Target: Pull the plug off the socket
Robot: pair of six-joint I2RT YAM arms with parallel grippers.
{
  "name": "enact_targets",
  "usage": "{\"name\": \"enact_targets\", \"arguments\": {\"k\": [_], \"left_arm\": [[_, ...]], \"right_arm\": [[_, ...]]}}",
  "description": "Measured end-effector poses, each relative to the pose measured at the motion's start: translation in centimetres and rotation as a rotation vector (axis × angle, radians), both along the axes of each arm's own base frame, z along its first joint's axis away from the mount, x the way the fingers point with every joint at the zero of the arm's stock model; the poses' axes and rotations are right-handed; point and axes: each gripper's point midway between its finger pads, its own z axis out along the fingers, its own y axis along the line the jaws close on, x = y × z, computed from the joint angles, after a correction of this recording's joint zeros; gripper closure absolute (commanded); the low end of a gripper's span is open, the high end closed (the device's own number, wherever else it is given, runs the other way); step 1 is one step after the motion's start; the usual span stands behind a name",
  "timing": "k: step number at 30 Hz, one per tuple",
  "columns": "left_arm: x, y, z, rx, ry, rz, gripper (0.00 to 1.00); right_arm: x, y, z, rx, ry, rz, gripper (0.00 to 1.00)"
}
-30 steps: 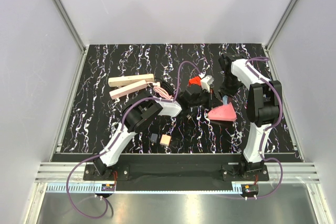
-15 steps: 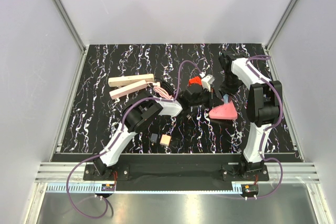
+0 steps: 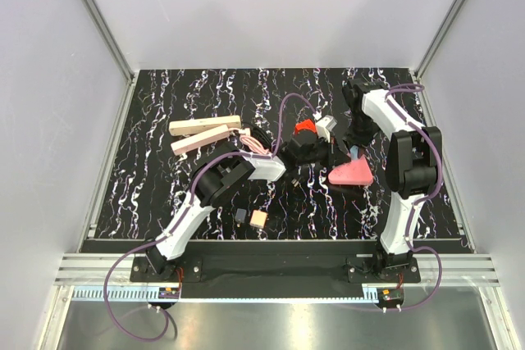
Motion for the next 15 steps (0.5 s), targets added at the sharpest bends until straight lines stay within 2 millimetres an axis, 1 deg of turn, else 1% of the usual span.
{"name": "enact_targets", "arguments": {"k": [8,15], "left_arm": [[0.12,-0.24,0.35,0.000,-0.004,-0.002,1.00],[-0.62,-0.12,0.03,0.001,0.035,-0.036,1.00]], "right_arm": [[-0.06,0.10,0.32,-0.008,-0.024,0.009,1.00],[-0.50,0.16,-0.16,-0.013,-0.013,0.031,1.00]]}}
